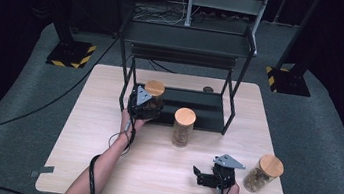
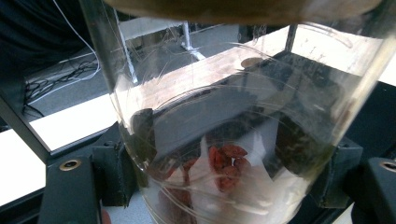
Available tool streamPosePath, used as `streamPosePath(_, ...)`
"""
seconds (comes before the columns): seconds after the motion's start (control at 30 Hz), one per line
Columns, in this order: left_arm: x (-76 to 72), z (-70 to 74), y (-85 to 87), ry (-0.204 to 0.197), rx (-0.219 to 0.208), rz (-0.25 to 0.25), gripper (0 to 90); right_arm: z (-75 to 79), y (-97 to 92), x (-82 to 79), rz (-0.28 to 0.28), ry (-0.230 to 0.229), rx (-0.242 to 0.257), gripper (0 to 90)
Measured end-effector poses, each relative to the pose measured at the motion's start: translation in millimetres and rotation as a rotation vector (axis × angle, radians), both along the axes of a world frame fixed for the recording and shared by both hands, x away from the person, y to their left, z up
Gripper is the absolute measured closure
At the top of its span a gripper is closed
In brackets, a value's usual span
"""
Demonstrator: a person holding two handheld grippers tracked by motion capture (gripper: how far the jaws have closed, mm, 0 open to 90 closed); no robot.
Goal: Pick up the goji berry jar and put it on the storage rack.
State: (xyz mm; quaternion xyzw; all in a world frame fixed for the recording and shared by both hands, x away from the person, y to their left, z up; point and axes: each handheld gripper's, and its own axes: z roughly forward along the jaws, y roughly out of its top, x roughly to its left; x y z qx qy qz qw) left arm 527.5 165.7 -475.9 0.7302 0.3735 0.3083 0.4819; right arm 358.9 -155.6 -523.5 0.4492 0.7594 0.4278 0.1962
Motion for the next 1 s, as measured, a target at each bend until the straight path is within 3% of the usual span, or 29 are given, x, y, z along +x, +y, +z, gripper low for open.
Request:
streamPosePath(0.63,7.3,-6.8,-1.3,0.049,-0.031,-0.009,24.8,0.1,-0.2,-0.2,0.001,-0.003,0.001,3.6)
streamPosePath(0.77,8.9,-8.0,0.1,0.062,-0.057,-0.013,24.7,0.0,-0.2,-0.2,0.001,-0.002,0.001,3.5)
streamPosePath(1.0,9.3,-8.3,2.2,0.068,-0.053,-0.030,24.7,0.0,-0.1,-0.3,0.000,-0.004,0.000,3.5)
